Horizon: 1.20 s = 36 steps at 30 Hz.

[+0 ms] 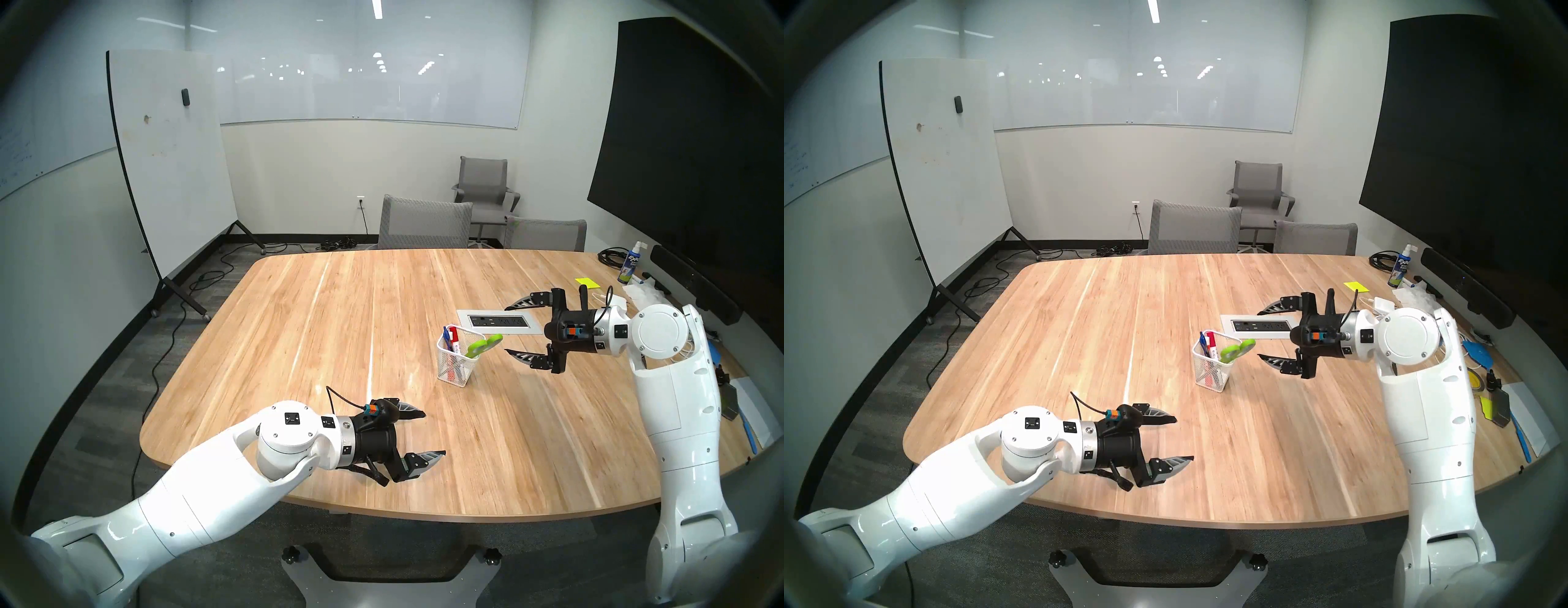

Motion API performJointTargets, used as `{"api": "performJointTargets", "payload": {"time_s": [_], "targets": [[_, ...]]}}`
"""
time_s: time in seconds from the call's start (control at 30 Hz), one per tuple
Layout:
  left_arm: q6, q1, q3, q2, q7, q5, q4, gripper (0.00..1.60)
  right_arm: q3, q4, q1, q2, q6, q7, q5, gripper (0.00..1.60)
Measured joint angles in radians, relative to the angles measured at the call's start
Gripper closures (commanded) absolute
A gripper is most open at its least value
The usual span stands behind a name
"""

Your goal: Place the pen, the marker, and the scissors into the pen holder

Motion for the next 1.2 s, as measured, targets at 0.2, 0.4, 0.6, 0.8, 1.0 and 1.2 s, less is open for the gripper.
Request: {"api": "performJointTargets", "payload": {"time_s": [0.2,0.4,0.6,0.8,1.0,1.2], "targets": [[-0.004,0.010,-0.008,0.011,0.021,0.001,-0.009,0.00,0.049,0.005,0.004,0.011,0.069,0.071,0.060,0.00],[-0.008,0.032,-0.016,0.034,0.054,0.008,-0.029,0.00,0.102,0.007,0.013,0.017,0.176,0.154,0.133,0.00],[-0.008,0.057,-0.027,0.059,0.107,0.034,-0.058,0.00,0.153,0.016,0.019,0.032,0.294,0.197,0.202,0.00],[-0.011,0.088,-0.044,0.081,0.165,0.052,-0.086,0.00,0.173,0.042,0.009,0.062,0.397,0.198,0.246,0.00],[-0.014,0.117,-0.061,0.100,0.219,0.065,-0.117,0.00,0.176,0.082,-0.017,0.083,0.470,0.198,0.278,0.00],[-0.008,0.138,-0.073,0.108,0.281,0.083,-0.140,0.00,0.177,0.108,-0.039,0.083,0.539,0.198,0.290,0.00]]}}
